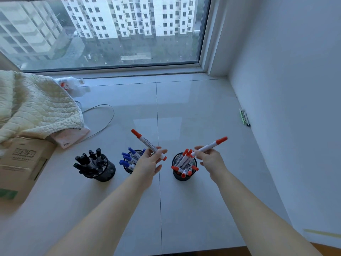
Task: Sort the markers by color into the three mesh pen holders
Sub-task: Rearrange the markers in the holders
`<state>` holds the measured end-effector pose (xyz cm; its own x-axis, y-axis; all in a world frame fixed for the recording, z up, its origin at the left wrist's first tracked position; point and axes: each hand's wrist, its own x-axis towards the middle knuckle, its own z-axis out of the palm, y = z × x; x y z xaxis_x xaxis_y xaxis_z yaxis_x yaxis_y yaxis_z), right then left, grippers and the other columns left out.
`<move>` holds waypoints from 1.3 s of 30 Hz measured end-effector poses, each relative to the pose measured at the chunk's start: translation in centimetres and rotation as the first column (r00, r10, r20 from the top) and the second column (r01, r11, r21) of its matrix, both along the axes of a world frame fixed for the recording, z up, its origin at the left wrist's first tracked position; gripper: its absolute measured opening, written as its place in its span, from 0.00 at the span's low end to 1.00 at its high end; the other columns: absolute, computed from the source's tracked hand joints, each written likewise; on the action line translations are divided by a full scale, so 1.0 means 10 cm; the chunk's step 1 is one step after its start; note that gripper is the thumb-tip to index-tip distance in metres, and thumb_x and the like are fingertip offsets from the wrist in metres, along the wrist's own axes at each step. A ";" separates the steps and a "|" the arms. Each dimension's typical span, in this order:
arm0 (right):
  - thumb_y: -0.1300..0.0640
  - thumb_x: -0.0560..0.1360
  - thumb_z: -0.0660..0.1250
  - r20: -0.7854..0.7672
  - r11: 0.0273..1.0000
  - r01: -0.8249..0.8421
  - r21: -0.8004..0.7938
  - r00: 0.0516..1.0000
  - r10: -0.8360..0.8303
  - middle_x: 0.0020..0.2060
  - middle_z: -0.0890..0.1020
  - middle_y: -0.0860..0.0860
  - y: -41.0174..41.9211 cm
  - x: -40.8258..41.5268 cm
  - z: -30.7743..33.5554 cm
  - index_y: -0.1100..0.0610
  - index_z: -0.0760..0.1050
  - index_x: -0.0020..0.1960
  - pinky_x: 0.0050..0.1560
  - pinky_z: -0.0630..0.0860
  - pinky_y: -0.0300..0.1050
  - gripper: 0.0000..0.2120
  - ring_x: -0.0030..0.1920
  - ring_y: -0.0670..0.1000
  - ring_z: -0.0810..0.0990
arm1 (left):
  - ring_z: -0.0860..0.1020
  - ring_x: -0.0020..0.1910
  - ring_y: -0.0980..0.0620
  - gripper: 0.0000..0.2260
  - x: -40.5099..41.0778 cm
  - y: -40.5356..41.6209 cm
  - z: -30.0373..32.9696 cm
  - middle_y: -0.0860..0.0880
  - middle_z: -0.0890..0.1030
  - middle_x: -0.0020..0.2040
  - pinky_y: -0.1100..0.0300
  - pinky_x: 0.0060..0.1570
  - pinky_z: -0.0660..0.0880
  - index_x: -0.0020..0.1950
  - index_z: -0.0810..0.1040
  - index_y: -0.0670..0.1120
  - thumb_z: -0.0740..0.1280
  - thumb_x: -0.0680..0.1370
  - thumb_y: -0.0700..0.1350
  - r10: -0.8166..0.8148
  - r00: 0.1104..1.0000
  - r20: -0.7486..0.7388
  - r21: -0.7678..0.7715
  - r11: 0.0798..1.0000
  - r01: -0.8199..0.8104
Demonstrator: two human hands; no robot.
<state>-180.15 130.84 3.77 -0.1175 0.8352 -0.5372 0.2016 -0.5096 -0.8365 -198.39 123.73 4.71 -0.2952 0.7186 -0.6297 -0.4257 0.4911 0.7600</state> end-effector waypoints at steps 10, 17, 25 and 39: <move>0.60 0.71 0.64 0.390 0.949 -0.255 0.186 0.906 0.167 0.33 0.79 0.43 -0.07 -0.18 -0.23 0.52 0.78 0.43 0.31 0.67 0.32 0.06 0.35 0.41 0.76 | 0.72 0.59 0.54 0.03 0.03 -0.04 -0.15 0.58 0.78 0.50 0.52 0.60 0.70 0.47 0.78 0.57 0.65 0.77 0.50 -0.014 0.984 -0.176 -0.030 1.000 0.009; 0.61 0.72 0.65 0.476 0.906 -0.381 0.186 0.841 0.256 0.37 0.80 0.49 -0.12 -0.22 -0.32 0.54 0.79 0.46 0.47 0.78 0.49 0.06 0.42 0.52 0.81 | 0.77 0.45 0.57 0.04 0.02 -0.06 -0.23 0.51 0.79 0.46 0.55 0.47 0.75 0.47 0.75 0.52 0.66 0.77 0.43 0.031 0.981 -0.190 0.010 1.000 -0.030; 0.60 0.73 0.66 0.526 0.824 -0.503 0.262 0.790 0.315 0.45 0.81 0.53 -0.18 -0.20 -0.37 0.57 0.79 0.50 0.49 0.78 0.51 0.07 0.47 0.55 0.80 | 0.80 0.41 0.59 0.06 0.06 -0.06 -0.22 0.51 0.81 0.42 0.65 0.38 0.73 0.45 0.79 0.47 0.63 0.78 0.43 0.123 0.989 -0.085 -0.013 0.992 -0.124; 0.53 0.68 0.73 0.632 0.688 -0.556 0.467 0.754 0.180 0.38 0.79 0.49 -0.29 -0.08 -0.45 0.55 0.75 0.44 0.40 0.74 0.45 0.10 0.41 0.51 0.75 | 0.82 0.38 0.58 0.05 0.17 -0.03 -0.36 0.50 0.82 0.39 0.64 0.38 0.76 0.44 0.77 0.46 0.64 0.78 0.42 0.056 0.979 -0.196 0.020 0.998 -0.053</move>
<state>-180.95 127.98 -0.78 -0.3648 0.9309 -0.0165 0.7282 0.2743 -0.6281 -196.65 123.47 1.14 -0.4508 0.7064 -0.5456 -0.2936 0.4599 0.8380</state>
